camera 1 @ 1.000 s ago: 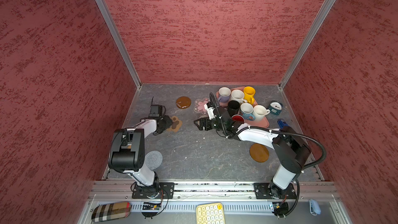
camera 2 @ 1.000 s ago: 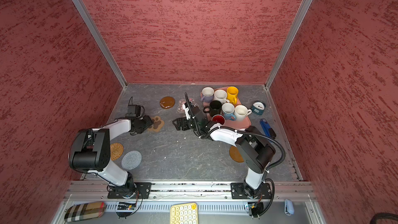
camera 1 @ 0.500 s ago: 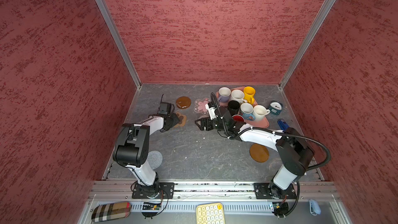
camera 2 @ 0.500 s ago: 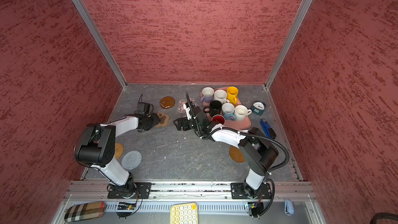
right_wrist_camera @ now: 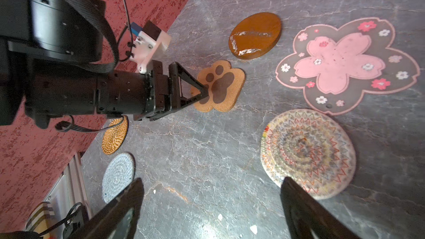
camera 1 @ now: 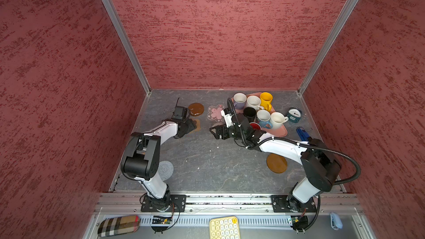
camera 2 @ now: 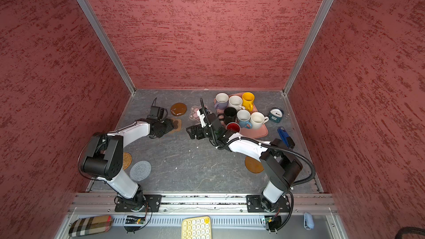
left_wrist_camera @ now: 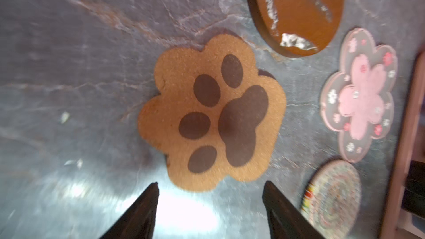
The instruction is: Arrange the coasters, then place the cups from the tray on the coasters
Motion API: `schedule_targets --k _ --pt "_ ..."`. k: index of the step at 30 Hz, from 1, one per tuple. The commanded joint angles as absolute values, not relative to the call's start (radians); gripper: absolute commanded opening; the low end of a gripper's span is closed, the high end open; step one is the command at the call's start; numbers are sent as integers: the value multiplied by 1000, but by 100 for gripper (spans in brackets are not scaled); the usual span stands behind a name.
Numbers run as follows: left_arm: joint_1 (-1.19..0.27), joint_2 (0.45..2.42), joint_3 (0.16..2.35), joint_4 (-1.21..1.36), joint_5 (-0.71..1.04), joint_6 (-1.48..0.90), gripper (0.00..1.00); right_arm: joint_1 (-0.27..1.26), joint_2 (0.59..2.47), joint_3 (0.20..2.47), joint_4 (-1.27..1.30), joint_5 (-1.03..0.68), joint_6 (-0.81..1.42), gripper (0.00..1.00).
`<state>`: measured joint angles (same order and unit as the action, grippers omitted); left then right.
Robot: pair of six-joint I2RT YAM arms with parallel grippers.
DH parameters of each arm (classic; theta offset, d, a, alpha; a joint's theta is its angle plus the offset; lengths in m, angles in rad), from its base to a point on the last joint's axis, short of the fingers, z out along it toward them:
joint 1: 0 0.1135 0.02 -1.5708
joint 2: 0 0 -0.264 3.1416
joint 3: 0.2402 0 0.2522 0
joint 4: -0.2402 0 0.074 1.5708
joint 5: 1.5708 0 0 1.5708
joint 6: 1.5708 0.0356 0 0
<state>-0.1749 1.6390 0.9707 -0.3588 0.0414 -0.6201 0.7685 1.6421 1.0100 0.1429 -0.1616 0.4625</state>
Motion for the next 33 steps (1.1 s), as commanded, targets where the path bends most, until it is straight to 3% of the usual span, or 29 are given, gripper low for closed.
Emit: schedule_targets --k 1,5,13,18,27,33 --pt "-183 1542 972 -411 0 -611 83 766 1599 1011 120 -137 446 93" --pt "-189 1432 931 -438 -33 -612 100 782 1577 1028 61 -99 431 94" --pt "-154 1246 843 -527 -94 -652 100 830 1545 1049 -10 -41 458 93" --pt "-75 1226 838 -684 -160 -776 100 877 1569 1085 -41 -16 477 93" --pt "23 1078 702 -698 -210 -839 100 958 1719 1232 -85 -21 501 93" --pt "166 970 619 -714 -217 -886 100 977 1810 1344 -121 -50 506 93"
